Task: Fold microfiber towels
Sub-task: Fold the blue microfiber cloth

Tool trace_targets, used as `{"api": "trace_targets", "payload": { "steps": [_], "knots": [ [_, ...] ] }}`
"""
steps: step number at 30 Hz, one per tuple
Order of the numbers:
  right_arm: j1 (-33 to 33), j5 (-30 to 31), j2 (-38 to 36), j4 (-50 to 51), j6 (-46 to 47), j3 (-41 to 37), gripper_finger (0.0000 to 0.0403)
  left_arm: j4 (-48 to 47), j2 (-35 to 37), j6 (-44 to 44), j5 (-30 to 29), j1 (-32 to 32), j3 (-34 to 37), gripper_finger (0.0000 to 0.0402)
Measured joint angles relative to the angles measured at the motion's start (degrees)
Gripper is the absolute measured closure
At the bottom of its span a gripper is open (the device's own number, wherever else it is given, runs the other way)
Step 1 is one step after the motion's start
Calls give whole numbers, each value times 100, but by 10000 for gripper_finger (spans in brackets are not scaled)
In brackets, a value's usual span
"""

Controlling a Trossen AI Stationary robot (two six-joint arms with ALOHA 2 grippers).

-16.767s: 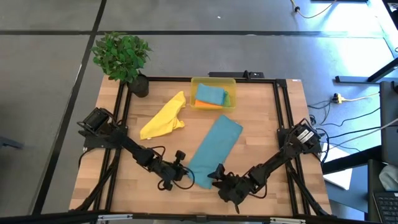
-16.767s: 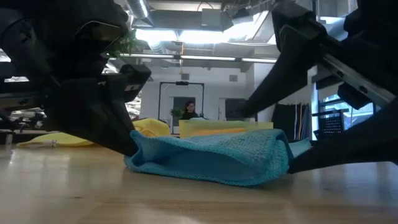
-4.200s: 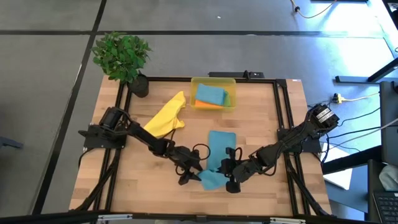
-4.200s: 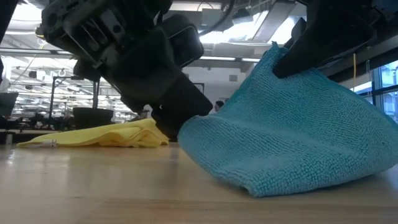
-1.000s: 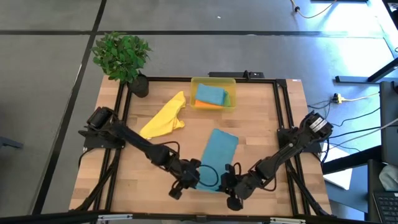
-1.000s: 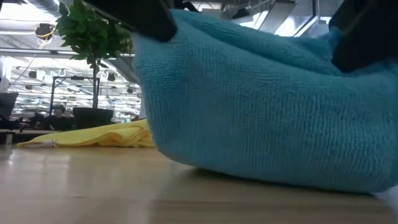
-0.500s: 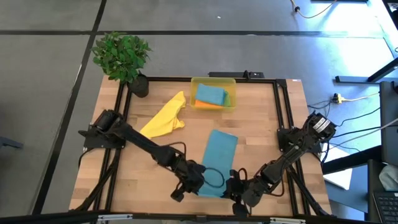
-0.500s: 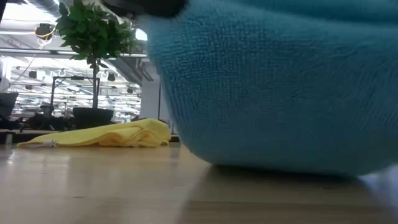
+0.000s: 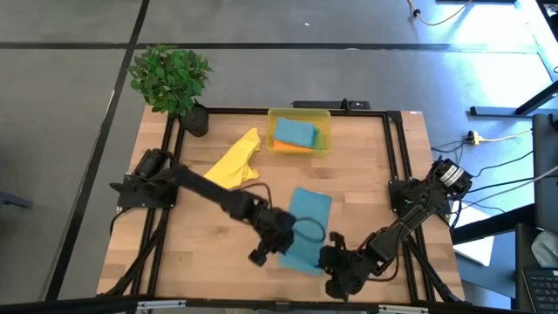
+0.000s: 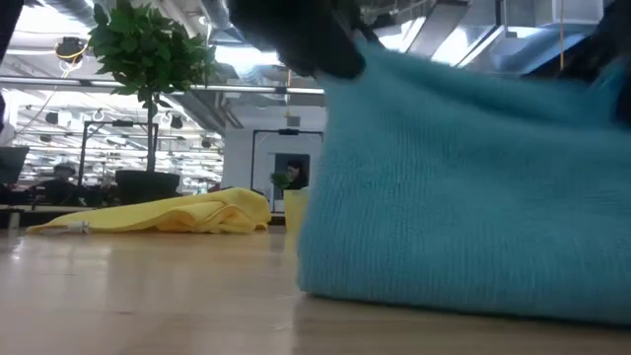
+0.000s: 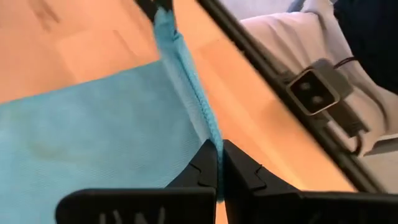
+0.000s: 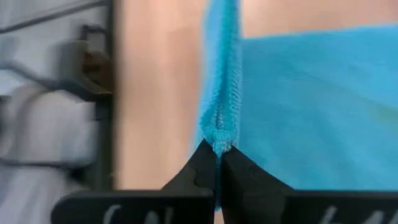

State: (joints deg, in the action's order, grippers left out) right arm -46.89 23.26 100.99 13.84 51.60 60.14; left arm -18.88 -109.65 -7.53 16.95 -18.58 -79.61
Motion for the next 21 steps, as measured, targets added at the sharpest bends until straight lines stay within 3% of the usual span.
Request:
{"api": "trace_targets", "payload": {
  "steps": [10,14,21],
  "knots": [
    [-49,1704,-322,2314,1623,-44,401,-328,0,-1268,400,1203,0,401],
    [196,1835,-314,2969,1973,-46,401,-278,-98,-1513,412,1589,97,401],
    [882,1590,-270,2495,1317,-468,400,-22,-171,-1537,412,1965,423,402]
  ]
}}
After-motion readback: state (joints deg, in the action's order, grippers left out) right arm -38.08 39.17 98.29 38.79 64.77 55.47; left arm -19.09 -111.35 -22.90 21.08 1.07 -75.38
